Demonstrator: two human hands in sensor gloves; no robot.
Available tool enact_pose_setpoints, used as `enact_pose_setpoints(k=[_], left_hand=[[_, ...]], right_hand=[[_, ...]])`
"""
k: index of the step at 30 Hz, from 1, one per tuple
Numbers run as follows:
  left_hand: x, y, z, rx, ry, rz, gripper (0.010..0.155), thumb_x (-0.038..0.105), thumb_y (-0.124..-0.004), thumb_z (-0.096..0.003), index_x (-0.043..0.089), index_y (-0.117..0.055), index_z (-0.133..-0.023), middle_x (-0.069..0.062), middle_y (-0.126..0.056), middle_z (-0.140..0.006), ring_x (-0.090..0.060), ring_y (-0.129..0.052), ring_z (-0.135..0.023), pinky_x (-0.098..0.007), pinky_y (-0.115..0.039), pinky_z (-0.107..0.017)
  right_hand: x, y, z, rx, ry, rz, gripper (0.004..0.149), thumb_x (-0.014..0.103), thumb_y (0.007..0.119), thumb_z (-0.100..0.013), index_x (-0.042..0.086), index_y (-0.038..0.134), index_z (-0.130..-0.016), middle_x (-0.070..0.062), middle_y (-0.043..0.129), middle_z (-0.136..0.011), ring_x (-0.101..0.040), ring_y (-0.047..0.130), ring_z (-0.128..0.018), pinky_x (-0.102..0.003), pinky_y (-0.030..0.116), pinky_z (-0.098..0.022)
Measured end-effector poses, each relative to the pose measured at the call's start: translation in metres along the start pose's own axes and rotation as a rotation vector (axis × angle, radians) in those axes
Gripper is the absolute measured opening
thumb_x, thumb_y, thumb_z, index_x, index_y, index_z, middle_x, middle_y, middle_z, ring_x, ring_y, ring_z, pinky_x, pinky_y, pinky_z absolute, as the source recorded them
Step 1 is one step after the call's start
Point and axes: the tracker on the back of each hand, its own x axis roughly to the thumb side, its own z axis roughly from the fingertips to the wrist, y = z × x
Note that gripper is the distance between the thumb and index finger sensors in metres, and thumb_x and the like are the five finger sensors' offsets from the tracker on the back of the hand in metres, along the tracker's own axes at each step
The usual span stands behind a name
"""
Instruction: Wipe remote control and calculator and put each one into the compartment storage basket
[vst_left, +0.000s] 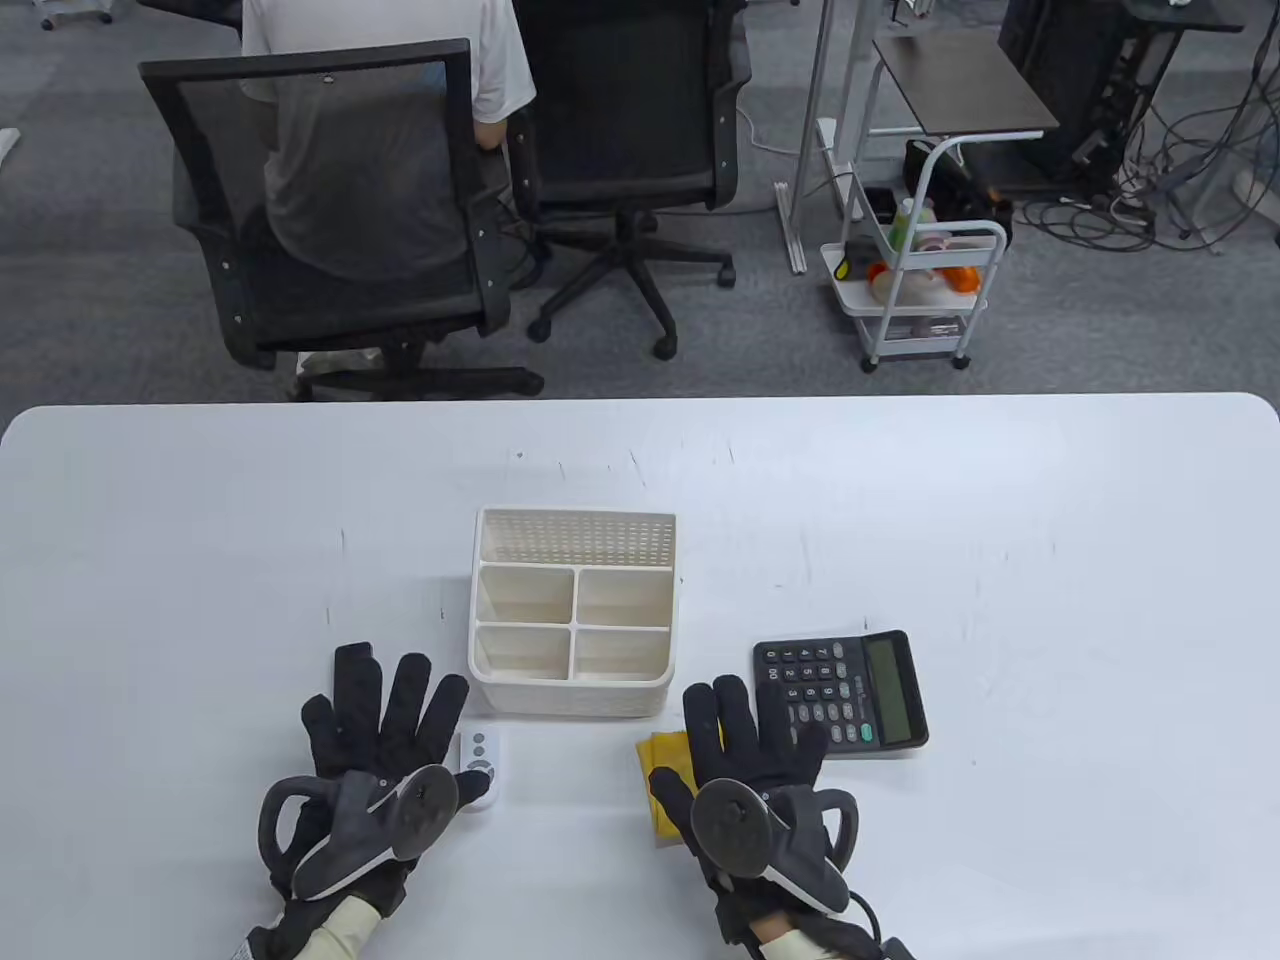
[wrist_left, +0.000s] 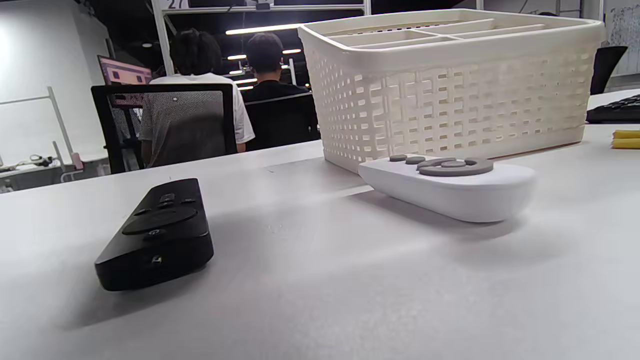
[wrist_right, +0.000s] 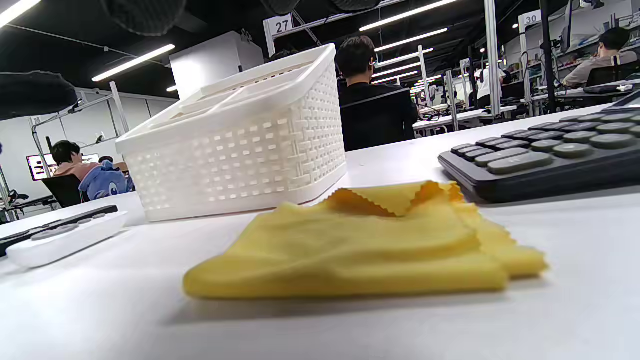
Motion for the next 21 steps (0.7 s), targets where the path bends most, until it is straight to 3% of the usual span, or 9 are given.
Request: enact_pose_setpoints(k=[21], left_hand=[[-0.0006, -0.0028, -0.0017, 0.007, 0.0, 0.005, 0.082, 0.069, -0.054, -0.0471, 0.035, -0.016, -0.111, -0.005, -0.015, -0.122, -0.051, -0.013, -0.111, -0.078, -0.031, -0.072]], right_hand=[[0.0002, 0.001, -0.0013, 0.025, -0.003, -0.035, 0.076, 0.051, 0.061, -0.059, 0.006, 0.037, -0.116, -0.027, 0.033, -0.12, -0.058, 0.02, -0.104, -0.083, 0.02, -0.057]])
